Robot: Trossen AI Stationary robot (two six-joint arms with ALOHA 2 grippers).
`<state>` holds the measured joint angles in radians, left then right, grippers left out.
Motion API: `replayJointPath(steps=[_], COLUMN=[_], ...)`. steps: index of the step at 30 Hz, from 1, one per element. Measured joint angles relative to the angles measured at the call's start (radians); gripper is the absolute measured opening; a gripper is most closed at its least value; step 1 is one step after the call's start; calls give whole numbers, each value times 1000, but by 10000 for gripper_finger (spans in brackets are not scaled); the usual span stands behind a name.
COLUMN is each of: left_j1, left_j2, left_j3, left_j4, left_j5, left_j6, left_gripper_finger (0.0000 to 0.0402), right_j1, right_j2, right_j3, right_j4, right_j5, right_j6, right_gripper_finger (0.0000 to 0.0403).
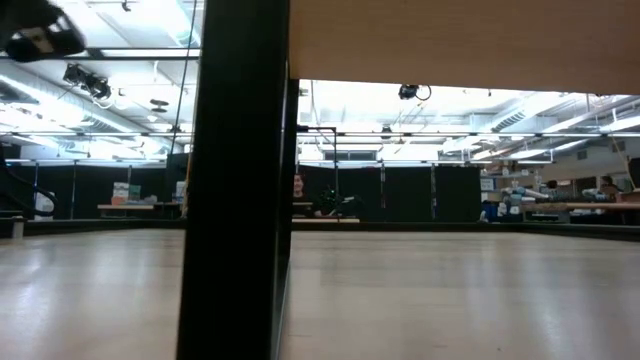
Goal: Place and stack plates onto a shelf
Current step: Stack the blue plate on the blue plates on the shelf
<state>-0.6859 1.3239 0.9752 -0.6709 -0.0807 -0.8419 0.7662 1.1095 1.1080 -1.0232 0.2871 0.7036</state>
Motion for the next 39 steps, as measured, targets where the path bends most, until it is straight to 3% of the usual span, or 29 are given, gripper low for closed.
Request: replayJointPath(steps=[6,10,13,26,39], left_j1=[-33,-37,-39,-39,-39], left_j2=[27,74,115,294,400], left_j3=[0,0,0,0,0], left_j4=[-86,-99,-101,-104,-105], left_j5=[-3,49,116,224,225], left_j6=[-7,2,48,233,287], left_gripper_finger=[162,162,162,162,162], right_j1=[0,0,0,0,0], right_j2=[0,0,0,0,0], right_j3=[0,0,0,0,0], right_j4=[1,0,0,0,0], right_j5=[0,0,0,0,0], right_j6=[0,0,0,0,0], right_gripper_finger=[141,142,141,142,141])
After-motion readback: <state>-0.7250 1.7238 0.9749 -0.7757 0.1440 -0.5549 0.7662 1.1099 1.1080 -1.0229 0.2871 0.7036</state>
